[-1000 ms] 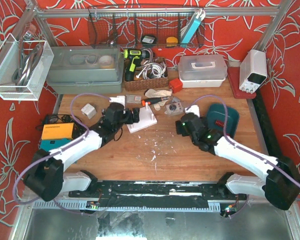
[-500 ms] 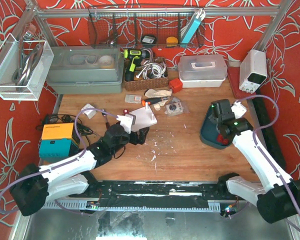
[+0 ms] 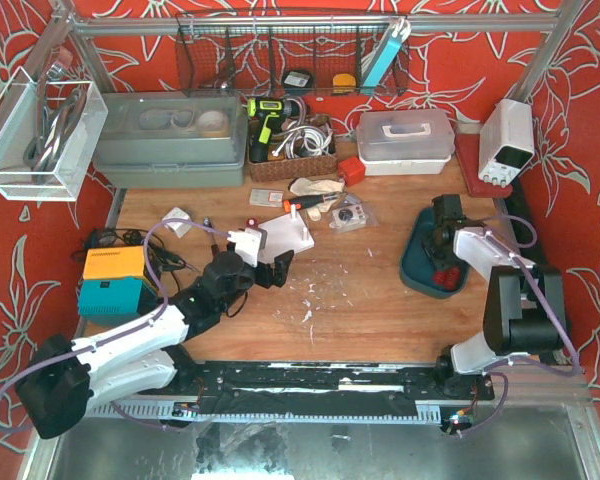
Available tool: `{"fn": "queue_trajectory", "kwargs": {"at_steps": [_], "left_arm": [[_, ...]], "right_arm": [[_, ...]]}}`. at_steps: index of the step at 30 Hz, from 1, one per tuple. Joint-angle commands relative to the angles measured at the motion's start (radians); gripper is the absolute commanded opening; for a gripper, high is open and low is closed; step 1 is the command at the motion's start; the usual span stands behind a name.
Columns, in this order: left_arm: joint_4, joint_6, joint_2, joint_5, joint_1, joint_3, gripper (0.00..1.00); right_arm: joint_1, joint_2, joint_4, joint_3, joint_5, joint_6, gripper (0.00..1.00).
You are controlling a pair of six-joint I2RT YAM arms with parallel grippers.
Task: Install the large spring
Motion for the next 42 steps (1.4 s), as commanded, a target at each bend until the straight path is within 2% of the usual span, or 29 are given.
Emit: {"fn": "queue_trajectory", "kwargs": {"at_steps": [1, 6, 11, 26, 37, 40, 42], "left_arm": [[0.026, 0.021, -0.043, -0.020, -0.012, -0.006, 1.00], [0.024, 0.021, -0.048, -0.020, -0.016, -0.004, 1.00], [0.022, 0.021, -0.042, -0.020, -0.019, -0.001, 1.00], [0.020, 0.025, -0.035, -0.026, -0.022, 0.001, 1.00], [0.014, 0.031, -0.030, -0.039, -0.027, 0.006, 1.00], [0.013, 0.033, -0.033, -0.044, -0.028, 0.006, 1.00], [0.013, 0.034, -0.033, -0.046, -0.029, 0.006, 1.00]], "right_arm": [[-0.005, 0.037, 0.049, 0.041, -0.035, 0.070, 0.44], [-0.013, 0.077, 0.037, 0.078, -0.025, 0.092, 0.45], [-0.019, 0.108, 0.024, 0.107, -0.034, 0.119, 0.52], [-0.073, 0.217, 0.022, 0.142, -0.007, 0.168, 0.53], [-0.090, 0.235, 0.071, 0.125, -0.026, 0.143, 0.31], [-0.090, 0.234, 0.078, 0.126, -0.042, 0.119, 0.30], [-0.089, 0.227, 0.061, 0.129, -0.046, 0.103, 0.33]]}}
